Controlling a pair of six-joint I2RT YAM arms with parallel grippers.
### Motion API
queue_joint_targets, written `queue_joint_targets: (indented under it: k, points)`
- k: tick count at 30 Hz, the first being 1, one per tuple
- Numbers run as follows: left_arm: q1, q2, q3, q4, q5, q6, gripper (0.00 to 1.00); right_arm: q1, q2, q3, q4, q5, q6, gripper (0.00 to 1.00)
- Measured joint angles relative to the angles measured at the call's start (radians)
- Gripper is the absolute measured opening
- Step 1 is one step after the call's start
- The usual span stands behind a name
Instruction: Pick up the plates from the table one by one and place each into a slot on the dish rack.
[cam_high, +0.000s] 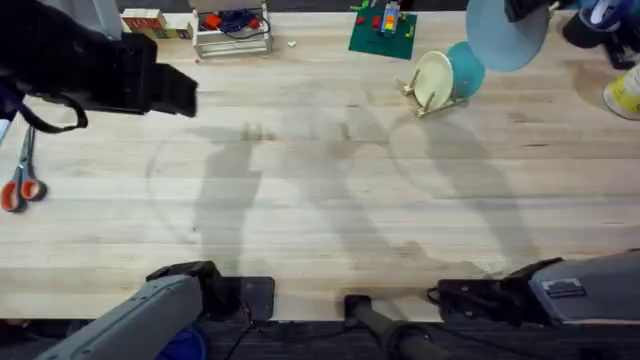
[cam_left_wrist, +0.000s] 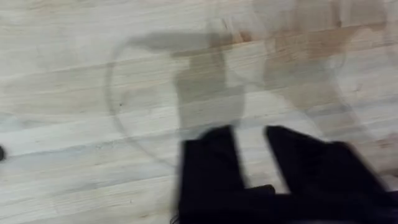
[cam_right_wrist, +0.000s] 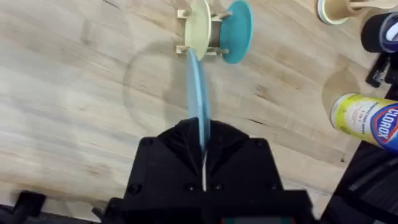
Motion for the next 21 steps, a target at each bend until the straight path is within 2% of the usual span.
queue_joint_targets:
  k: [4,5,10,16,21]
  points:
    - [0.000,0.000,0.000,0.000,-0.002,-0.002,0.873,-0.026,0.000,0.000,0.000,-0.003,-0.031,0.033]
    - [0.000,0.000,0.000,0.000,-0.003,-0.007,0.964,-0.035,0.000,0.000,0.000,-0.007,-0.038,0.033]
    - [0.000,0.000,0.000,0.002,-0.003,-0.006,0.995,-0.117,0.000,0.000,0.003,-0.087,-0.096,0.033]
    - [0.000,0.000,0.000,0.004,-0.003,-0.006,0.995,-0.261,0.000,0.000,0.032,-0.213,-0.154,0.032]
    - [0.000,0.000,0.000,0.004,-0.003,-0.007,0.995,-0.338,0.002,0.000,0.092,-0.256,-0.173,0.032]
